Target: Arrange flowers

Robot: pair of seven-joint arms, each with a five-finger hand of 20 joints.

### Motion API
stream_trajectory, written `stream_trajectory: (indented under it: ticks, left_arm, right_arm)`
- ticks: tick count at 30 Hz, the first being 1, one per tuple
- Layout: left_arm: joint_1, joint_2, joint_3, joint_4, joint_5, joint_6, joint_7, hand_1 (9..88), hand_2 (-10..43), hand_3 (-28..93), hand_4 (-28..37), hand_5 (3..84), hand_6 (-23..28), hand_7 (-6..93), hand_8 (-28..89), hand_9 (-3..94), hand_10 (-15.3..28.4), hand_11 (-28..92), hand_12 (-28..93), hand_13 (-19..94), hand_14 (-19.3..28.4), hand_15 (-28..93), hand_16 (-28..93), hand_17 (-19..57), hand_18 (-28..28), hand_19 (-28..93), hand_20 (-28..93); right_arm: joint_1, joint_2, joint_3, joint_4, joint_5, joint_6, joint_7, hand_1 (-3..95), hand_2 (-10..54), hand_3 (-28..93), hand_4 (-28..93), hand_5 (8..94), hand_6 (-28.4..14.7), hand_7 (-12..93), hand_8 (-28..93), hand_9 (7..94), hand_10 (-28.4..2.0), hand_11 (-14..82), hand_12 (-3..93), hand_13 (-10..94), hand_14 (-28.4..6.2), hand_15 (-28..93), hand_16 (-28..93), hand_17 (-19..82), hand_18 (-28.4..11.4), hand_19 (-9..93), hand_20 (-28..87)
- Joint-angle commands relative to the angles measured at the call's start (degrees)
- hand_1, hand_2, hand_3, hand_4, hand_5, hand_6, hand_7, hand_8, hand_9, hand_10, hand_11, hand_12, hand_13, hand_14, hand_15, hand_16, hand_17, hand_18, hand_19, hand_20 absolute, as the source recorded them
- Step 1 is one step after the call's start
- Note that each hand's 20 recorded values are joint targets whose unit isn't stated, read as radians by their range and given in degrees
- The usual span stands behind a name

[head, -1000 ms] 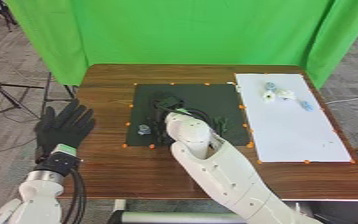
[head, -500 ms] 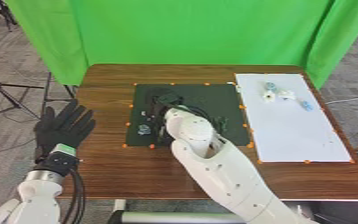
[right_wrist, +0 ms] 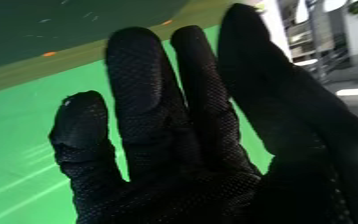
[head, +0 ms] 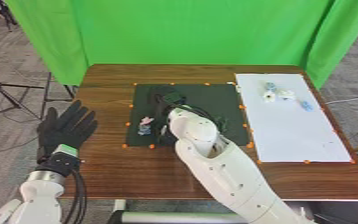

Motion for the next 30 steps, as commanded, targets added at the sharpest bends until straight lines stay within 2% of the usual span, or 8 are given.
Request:
stream_trajectory:
  ticks: [1, 3, 7, 11, 15, 24, 27, 30]
  left_arm:
    - [0.18, -1.10, 0.00, -0.22, 0.84, -0.35, -0.79, 24.8, 15.3, 70, -28.3, 37.7, 6.0, 14.7, -10, 31.3, 12.5, 18, 9, 23, 13.6, 33, -9, -4.5, 12.0, 32, 8]
    - [-0.01, -0.57, 0.16, -0.10, 0.31, -0.27, -0.28, 24.8, 15.4, 70, -28.3, 37.7, 6.0, 14.8, -10, 31.6, 12.6, 18, 9, 23, 13.6, 33, -9, -4.5, 12.0, 32, 8]
    - [-0.41, -0.28, 0.51, 0.11, 0.26, -0.56, -0.23, 24.9, 15.4, 70, -28.3, 37.8, 6.1, 14.8, -10, 31.9, 12.7, 19, 9, 23, 13.7, 33, -9, -4.6, 12.0, 32, 8]
    - [-0.66, -0.35, 0.77, 0.10, 0.34, -0.33, -0.47, 25.0, 15.4, 70, -28.3, 38.0, 6.1, 14.8, -10, 32.0, 12.7, 19, 9, 23, 13.7, 33, -9, -4.6, 12.1, 32, 8]
    - [-0.82, -0.56, 0.60, 0.28, 0.47, -0.25, -0.62, 25.1, 15.4, 70, -28.3, 38.1, 6.2, 14.8, -10, 32.1, 12.7, 19, 9, 23, 13.7, 33, -9, -4.7, 12.1, 32, 8]
    - [-0.22, -0.75, 0.46, 0.04, 0.30, -0.24, -0.43, 25.1, 15.4, 70, -28.3, 38.1, 6.1, 14.7, -10, 32.3, 12.7, 19, 9, 23, 13.9, 34, -9, -4.8, 12.3, 33, 8]
    - [0.32, -0.65, 0.19, -0.15, 0.17, -0.20, 0.11, 25.0, 15.4, 70, -28.3, 38.1, 6.2, 14.8, -10, 32.3, 12.7, 19, 9, 23, 13.9, 34, -9, -4.9, 12.3, 33, 8]
    - [-0.04, -0.83, 0.42, -0.08, 0.38, -0.35, -0.27, 25.1, 15.5, 70, -28.3, 38.1, 6.2, 14.9, -10, 32.3, 12.7, 19, 9, 23, 13.9, 34, -9, -4.9, 12.3, 33, 8]
  right_arm:
    - [-0.53, -0.87, 0.74, -1.33, -5.42, -9.03, -4.42, 56.3, -9.5, 73, -28, 60.4, -0.4, 26, -15, 57.7, -13.0, 13.4, 16.4, 63, -4.7, 55, 40, 35, -21.9, 88, 39]
    - [-0.51, -0.92, 1.03, -1.54, -6.32, -11.11, -5.83, 56.7, -9.5, 73, -28, 59.9, -0.3, 25, -15, 57.6, -12.8, 13.5, 16.5, 63, -4.4, 55, 41, 35, -22.0, 88, 39]
    - [-0.83, -0.71, -0.25, -0.21, -6.37, -6.65, -4.91, 56.5, -9.5, 73, -28, 58.1, -0.2, 25, -15, 56.5, -12.5, 13.2, 16.7, 62, -4.3, 55, 40, 34, -22.1, 87, 40]
    - [-1.34, -0.52, -1.48, 1.16, -6.92, 0.00, -3.40, 58.3, -9.5, 67, -28, 64.0, 0.8, 28, -15, 61.4, -11.2, 14.9, 16.7, 66, -3.6, 54, 40, 36, -21.7, 87, 42]
    - [-1.57, -0.16, -2.17, 1.79, -6.99, 4.08, -2.87, 59.6, -9.5, 66, -28, 68.8, 0.2, 38, 2, 66.3, -9.6, 16.0, 16.7, 69, -3.5, 54, 41, 38, -21.6, 88, 42]
    - [-1.56, 0.58, -1.76, 0.81, -5.84, 3.75, -2.79, 61.6, -9.5, 68, -28, 75.1, 1.0, 43, 11, 72.0, -8.8, 12.5, 21.2, 70, -2.9, 52, 44, 38, -21.2, 88, 42]
    - [-1.32, 0.58, -1.24, -0.44, -5.11, 0.07, -3.97, 59.4, -9.5, 75, -28, 62.4, 0.4, 41, 3, 63.0, -10.9, 14.6, 16.7, 68, -2.5, 53, 43, 37, -21.3, 88, 42]
    - [-1.54, 0.26, -0.82, -1.10, -5.57, -2.32, -4.70, 57.3, -9.5, 77, -28, 55.6, 0.0, 31, -16, 58.3, -11.2, 14.4, 16.3, 66, -2.7, 54, 42, 36, -21.6, 87, 42]
